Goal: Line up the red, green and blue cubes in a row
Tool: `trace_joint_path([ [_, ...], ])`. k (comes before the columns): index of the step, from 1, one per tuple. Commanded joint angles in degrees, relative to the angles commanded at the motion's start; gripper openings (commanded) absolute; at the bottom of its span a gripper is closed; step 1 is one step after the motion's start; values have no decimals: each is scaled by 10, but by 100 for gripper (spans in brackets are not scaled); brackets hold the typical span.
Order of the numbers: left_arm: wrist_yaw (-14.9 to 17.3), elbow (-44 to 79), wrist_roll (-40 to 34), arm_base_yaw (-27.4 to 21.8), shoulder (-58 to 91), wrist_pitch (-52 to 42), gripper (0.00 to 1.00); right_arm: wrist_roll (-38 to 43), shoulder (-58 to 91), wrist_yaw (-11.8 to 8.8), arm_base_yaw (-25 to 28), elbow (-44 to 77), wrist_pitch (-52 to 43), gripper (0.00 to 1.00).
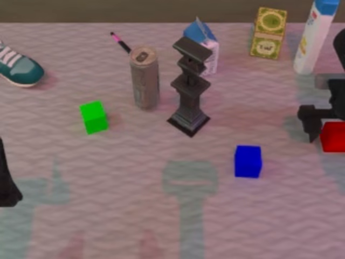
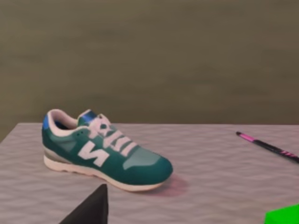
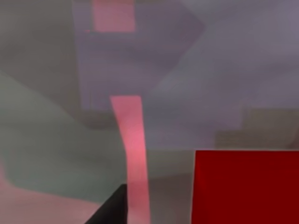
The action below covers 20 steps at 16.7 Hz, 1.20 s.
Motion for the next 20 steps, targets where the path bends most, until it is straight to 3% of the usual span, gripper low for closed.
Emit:
trace_joint_path([
  [6,0,0,0,0,0,0,100,0,0,0,0,0,0,2],
  [16,0,0,0,0,0,0,100,0,-19,1,-1,8,-9,0],
  [20,0,0,0,0,0,0,100,-1,-39,0,1,46,-69,0],
])
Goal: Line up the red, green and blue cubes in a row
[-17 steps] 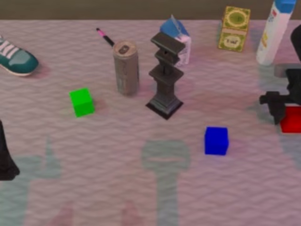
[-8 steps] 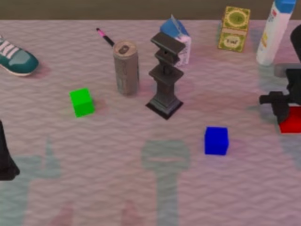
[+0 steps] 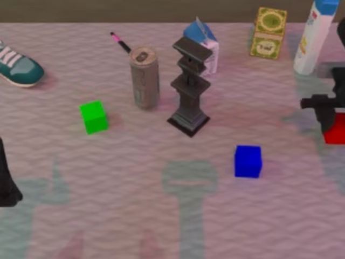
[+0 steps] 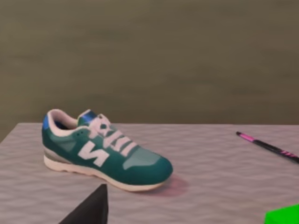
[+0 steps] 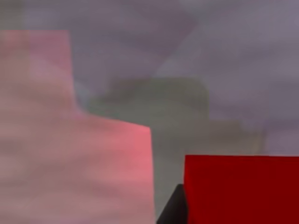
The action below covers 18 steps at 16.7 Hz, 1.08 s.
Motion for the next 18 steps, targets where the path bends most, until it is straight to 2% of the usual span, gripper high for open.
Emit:
trace_joint_path([
  [4,0,0,0,0,0,0,100,-1,-29,0,2,42,-71,0],
  [9,0,0,0,0,0,0,100,1,-29,0,1,45,-75,0],
  [11,0,0,0,0,0,0,100,21,-19,1,20,62,-84,0],
  [14,0,0,0,0,0,0,100,94,12,3,94,114,-110,0],
  [18,0,0,0,0,0,0,100,255,65,6,259,205,-158,0],
])
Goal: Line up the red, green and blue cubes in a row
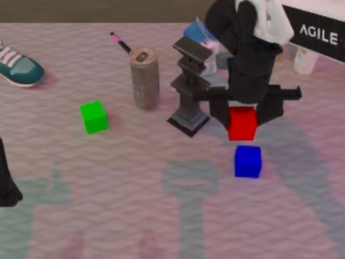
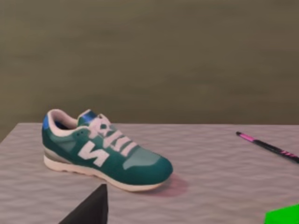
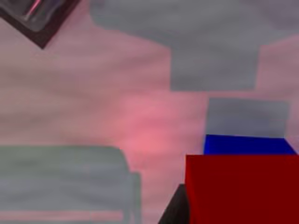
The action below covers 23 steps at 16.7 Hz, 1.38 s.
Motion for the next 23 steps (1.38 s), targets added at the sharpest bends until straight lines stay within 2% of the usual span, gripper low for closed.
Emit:
trace_joint_path([
  [4,0,0,0,0,0,0,100,167,43,3,172,86,-45,0],
  [6,0,0,0,0,0,0,100,225,55,6,230,118,-59,0],
  [8,0,0,0,0,0,0,100,259,60,8,264,137,-66,0],
  [15,0,0,0,0,0,0,100,267,59,8,272,131,-56,0],
  [23,0,0,0,0,0,0,100,270,81,9,275,19,76,0],
])
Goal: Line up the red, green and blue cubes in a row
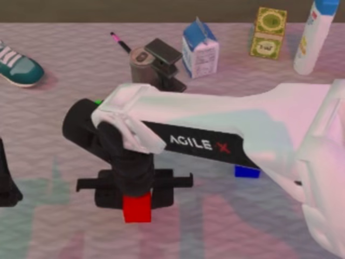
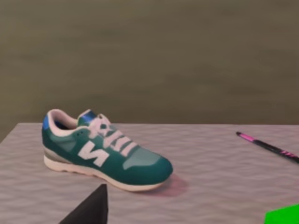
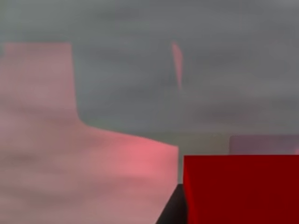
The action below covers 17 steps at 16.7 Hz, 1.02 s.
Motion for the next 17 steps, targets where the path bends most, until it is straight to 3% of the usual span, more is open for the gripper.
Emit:
trace_joint_path([
  [3,0,0,0,0,0,0,100,0,0,0,0,0,0,0],
  [16,0,0,0,0,0,0,100,0,0,0,0,0,0,98],
  [17,0,0,0,0,0,0,100,0,0,0,0,0,0,100],
])
